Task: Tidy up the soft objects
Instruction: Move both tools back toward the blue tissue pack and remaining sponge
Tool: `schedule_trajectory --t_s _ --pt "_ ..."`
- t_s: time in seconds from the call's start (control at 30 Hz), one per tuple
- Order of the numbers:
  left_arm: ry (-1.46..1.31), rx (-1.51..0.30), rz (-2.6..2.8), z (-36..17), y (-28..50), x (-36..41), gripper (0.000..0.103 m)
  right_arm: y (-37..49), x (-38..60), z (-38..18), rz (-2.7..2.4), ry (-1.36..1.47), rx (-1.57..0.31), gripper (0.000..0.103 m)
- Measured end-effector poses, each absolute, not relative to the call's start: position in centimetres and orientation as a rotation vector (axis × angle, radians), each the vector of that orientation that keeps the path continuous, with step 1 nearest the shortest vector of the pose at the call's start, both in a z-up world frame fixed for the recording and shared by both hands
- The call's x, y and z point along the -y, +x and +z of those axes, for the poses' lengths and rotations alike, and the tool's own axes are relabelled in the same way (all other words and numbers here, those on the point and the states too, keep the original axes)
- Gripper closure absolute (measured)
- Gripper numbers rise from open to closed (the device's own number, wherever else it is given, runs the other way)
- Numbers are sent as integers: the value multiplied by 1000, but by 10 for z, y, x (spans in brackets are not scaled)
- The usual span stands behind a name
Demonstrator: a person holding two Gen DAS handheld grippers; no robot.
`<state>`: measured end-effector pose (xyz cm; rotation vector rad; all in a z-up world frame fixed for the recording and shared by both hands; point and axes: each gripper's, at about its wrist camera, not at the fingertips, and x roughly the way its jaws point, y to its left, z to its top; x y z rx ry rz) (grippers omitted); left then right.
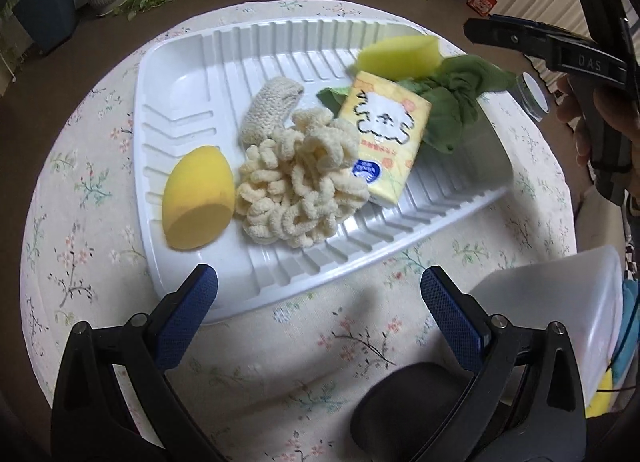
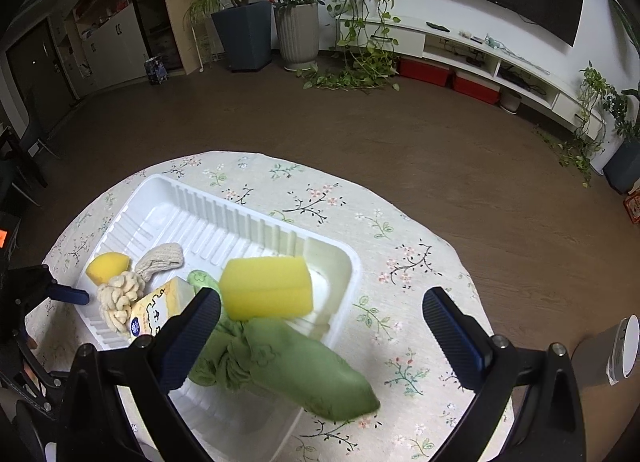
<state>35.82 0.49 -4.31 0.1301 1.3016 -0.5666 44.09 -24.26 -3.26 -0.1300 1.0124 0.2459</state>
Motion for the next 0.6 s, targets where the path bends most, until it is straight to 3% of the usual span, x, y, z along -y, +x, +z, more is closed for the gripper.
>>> schedule_trajectory --t_s 0.2,0.6 --pt "123 -1258 -539 -31 358 -3 0 438 253 -27 231 -118 -1003 0" --pt "13 -983 -433 50 324 -46 0 380 271 14 250 -39 -890 0"
